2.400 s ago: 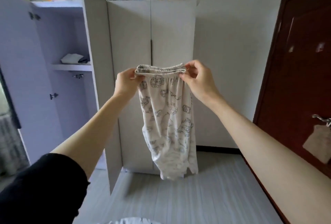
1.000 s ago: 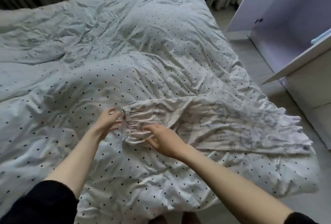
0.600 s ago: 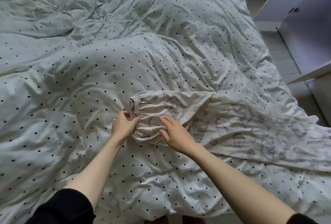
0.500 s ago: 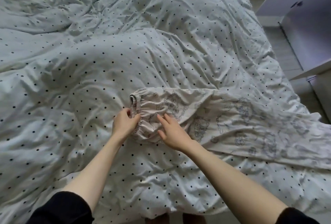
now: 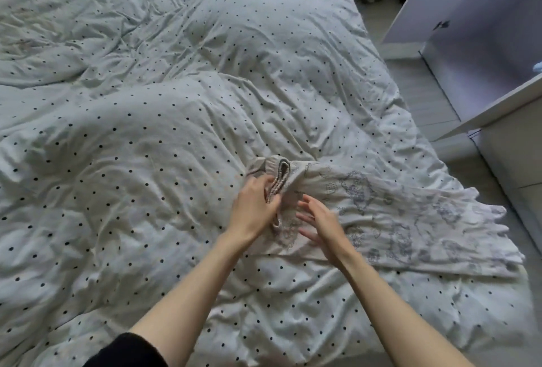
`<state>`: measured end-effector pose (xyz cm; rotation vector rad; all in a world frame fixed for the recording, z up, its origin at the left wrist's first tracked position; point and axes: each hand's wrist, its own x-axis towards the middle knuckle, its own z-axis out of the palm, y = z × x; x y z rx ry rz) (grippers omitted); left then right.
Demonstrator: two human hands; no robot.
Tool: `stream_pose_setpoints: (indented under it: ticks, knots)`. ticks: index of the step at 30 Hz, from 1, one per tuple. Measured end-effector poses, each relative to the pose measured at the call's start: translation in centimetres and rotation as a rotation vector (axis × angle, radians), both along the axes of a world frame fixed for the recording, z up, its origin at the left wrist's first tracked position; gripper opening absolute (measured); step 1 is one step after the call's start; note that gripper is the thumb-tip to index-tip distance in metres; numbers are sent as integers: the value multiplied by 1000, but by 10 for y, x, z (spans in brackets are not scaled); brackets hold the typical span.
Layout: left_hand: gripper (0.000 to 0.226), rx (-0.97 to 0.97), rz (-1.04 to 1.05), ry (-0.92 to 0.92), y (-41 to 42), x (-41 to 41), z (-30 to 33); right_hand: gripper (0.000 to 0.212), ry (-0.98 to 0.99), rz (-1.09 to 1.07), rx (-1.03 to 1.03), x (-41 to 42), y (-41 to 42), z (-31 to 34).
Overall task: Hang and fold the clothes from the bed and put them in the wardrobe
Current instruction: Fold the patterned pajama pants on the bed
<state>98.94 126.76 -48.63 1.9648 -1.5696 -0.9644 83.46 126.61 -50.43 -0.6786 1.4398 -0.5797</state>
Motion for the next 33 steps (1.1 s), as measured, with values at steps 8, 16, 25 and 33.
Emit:
stream_pose_setpoints:
  ticks: [8,16,25,33]
  knots:
    - [45,224,27,-83,9,-24,-64,41,270,290,-2,-39,-13,-39]
    - [57,304,343,-24,-6,-11,-90,32,519,338,-377,-21,11,-73]
    - [19,267,304,105,2,-12,-67,46,250,240,-68,-24,-10,-59]
    - [33,60,126,174,2,-60,-6,68,-254,10,197,-72,-19,-25]
